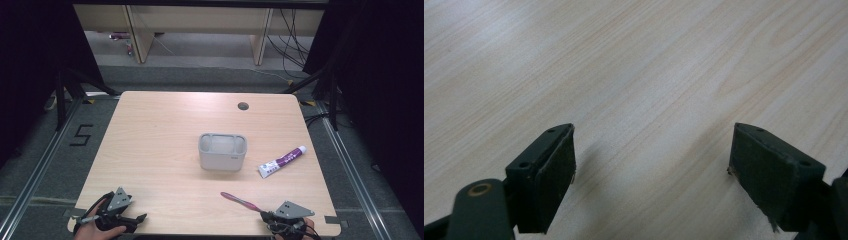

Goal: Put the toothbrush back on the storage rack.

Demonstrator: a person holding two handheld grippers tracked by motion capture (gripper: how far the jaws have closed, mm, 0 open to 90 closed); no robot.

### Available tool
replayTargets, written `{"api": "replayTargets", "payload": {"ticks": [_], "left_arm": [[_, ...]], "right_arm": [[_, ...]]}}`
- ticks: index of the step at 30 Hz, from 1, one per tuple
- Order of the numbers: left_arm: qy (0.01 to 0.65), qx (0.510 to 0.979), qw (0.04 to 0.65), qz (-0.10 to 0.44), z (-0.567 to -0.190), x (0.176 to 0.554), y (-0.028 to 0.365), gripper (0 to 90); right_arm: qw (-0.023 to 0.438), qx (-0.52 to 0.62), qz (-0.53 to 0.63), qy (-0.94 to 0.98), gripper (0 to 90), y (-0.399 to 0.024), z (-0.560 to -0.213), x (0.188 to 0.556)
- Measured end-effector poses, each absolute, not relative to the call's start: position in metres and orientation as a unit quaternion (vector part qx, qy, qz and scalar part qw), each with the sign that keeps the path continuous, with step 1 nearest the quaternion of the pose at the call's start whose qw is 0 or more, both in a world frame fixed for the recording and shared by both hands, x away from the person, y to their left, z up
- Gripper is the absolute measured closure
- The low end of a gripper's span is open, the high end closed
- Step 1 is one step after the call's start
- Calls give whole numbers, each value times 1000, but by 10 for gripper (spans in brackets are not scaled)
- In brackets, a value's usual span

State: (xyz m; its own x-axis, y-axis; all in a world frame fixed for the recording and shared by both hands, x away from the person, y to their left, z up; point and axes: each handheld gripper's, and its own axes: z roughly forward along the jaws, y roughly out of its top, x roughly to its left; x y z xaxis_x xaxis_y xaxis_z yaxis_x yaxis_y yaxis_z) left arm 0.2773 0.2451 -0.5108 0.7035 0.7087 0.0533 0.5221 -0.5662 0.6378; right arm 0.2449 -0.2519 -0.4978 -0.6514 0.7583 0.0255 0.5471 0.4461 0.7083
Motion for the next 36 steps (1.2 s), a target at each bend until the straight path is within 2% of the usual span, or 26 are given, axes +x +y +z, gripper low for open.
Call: {"api": "replayTargets", "payload": {"ticks": [7,10,14,18,25,28,36], "left_arm": [[352,872,303,156,-511,278,245,181],[351,872,302,155,-511,278,245,181],[356,869,305,159,-511,278,245,181],[357,868,306,159,-512,278,245,181],[357,869,305,159,-512,278,245,181],[351,872,303,156,-511,278,245,181],[355,871,301,159,-512,278,245,181]], "right_arm": [[139,403,355,832,891,-248,-496,248],[151,387,355,838,893,-248,-497,253],[136,397,342,840,895,-247,-497,251],[151,393,333,844,895,-250,-499,253],[143,418,315,840,894,-250,-501,253],[161,400,303,850,894,-254,-500,258],[172,404,296,848,894,-259,-499,268]]}}
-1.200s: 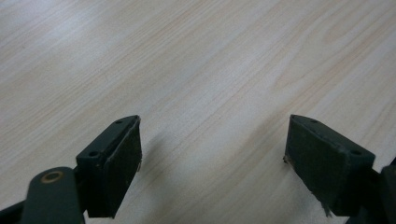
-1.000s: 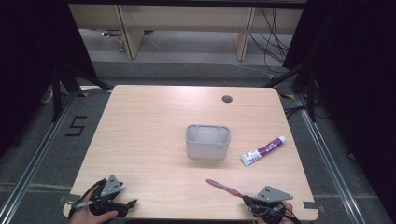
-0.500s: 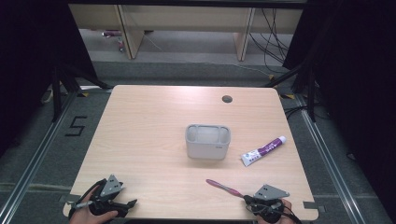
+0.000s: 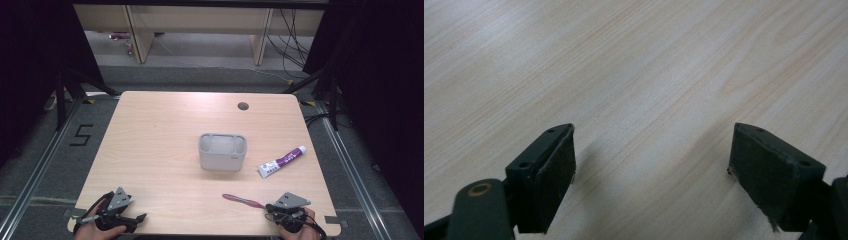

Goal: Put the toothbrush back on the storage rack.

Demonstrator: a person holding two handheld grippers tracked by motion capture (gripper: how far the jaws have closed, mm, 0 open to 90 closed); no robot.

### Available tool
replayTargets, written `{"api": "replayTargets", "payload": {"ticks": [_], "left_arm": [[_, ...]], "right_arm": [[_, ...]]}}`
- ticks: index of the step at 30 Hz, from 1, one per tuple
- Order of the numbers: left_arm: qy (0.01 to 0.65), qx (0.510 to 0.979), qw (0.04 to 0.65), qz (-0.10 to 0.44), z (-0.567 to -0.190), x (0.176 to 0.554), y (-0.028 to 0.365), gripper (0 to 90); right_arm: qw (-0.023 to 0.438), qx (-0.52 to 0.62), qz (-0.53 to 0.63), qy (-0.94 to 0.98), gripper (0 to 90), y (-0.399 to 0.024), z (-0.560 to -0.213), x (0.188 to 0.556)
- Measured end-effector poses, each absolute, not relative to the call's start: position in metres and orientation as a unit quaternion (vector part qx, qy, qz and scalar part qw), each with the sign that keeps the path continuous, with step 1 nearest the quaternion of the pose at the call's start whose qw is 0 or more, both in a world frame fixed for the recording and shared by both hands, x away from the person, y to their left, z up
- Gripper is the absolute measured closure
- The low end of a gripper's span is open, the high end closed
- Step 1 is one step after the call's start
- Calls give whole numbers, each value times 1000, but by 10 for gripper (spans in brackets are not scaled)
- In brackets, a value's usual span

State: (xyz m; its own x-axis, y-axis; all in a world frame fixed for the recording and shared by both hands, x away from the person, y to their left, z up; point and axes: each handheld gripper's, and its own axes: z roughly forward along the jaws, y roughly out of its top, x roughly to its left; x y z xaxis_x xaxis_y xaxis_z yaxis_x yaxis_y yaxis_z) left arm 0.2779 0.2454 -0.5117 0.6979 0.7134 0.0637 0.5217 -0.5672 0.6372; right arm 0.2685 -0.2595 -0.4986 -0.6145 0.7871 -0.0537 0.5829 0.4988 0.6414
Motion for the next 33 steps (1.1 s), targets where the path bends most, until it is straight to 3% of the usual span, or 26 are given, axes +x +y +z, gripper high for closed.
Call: {"api": "replayTargets", "payload": {"ticks": [33], "left_arm": [[358,868,303,161,-511,276,246,182]], "right_arm": [[192,413,270,849,893,-269,-500,318]]}}
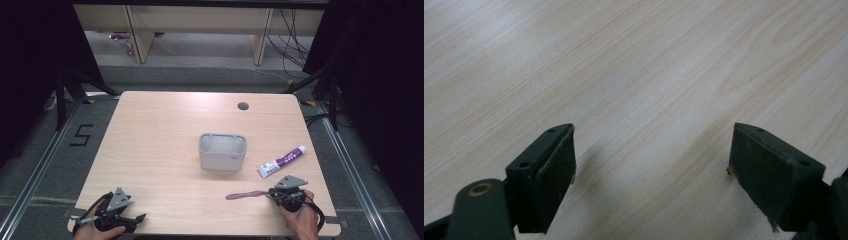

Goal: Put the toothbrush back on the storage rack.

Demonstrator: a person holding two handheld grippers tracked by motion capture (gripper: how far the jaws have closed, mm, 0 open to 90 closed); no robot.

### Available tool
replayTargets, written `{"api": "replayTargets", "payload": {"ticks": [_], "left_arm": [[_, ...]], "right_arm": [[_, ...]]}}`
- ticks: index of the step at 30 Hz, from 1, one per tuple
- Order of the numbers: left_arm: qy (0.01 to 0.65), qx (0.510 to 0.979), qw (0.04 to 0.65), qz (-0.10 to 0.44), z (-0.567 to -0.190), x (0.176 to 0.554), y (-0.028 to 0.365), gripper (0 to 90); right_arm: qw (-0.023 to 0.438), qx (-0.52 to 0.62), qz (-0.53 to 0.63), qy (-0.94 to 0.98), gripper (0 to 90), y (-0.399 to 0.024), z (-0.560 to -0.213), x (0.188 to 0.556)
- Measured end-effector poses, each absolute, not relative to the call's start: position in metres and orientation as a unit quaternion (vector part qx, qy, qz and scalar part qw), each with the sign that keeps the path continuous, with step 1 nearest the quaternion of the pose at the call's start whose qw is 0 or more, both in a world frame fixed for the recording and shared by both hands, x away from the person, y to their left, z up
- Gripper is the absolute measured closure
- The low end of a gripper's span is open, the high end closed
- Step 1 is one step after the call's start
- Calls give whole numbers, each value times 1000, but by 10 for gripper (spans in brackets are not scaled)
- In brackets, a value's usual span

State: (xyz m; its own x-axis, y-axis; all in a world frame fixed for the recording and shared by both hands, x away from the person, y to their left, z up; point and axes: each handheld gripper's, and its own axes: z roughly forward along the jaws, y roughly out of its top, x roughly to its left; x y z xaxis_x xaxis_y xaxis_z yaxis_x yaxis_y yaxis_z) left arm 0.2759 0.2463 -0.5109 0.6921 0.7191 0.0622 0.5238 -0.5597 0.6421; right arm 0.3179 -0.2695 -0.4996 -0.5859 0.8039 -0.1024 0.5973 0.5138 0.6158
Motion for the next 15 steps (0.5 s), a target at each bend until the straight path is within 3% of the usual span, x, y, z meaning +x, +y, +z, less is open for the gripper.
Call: {"api": "replayTargets", "payload": {"ticks": [15], "left_arm": [[361,866,308,158,-510,275,248,182]], "right_arm": [[201,413,269,847,888,-270,-500,336]]}}
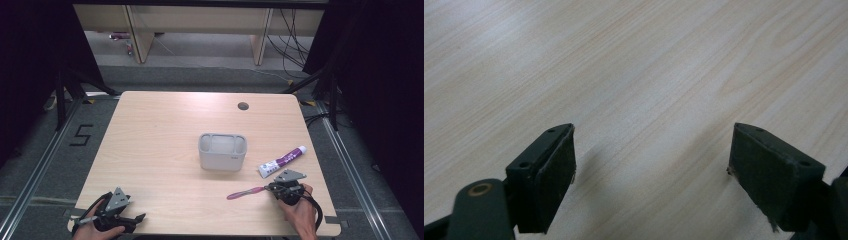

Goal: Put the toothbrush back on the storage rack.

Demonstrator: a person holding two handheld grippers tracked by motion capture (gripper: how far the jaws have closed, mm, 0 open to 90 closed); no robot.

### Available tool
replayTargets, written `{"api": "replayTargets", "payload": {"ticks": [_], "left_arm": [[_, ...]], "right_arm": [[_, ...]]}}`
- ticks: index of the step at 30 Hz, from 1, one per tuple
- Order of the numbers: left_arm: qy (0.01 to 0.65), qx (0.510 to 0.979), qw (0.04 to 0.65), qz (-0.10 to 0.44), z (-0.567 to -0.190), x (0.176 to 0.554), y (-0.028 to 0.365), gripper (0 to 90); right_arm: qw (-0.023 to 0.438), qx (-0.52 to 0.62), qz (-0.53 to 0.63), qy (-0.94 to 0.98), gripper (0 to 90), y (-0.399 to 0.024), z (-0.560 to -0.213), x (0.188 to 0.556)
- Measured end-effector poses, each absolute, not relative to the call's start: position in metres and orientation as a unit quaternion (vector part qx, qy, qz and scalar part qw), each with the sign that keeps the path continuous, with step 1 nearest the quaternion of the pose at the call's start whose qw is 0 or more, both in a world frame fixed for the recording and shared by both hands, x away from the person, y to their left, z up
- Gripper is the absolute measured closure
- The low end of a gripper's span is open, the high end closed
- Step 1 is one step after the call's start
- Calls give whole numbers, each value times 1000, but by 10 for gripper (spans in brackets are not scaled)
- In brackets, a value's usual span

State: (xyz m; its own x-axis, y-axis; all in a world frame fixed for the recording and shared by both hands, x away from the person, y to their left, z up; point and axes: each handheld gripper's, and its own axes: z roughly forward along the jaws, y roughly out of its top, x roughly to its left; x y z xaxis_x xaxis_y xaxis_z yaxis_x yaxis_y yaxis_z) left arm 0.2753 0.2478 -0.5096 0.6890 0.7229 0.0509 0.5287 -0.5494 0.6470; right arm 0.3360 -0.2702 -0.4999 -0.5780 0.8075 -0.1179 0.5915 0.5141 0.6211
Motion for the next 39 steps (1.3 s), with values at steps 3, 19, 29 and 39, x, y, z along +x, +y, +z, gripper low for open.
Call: {"api": "replayTargets", "payload": {"ticks": [3,19,29,39], "left_arm": [[354,870,305,159,-509,275,249,182],[358,868,304,159,-508,275,249,182],[355,870,304,160,-508,275,249,181],[357,869,304,160,-509,275,249,182]], "right_arm": [[194,426,266,843,888,-269,-499,338],[191,438,267,837,880,-262,-498,347],[189,441,287,829,854,-258,-489,343],[170,471,306,810,611,-242,-476,344]]}}
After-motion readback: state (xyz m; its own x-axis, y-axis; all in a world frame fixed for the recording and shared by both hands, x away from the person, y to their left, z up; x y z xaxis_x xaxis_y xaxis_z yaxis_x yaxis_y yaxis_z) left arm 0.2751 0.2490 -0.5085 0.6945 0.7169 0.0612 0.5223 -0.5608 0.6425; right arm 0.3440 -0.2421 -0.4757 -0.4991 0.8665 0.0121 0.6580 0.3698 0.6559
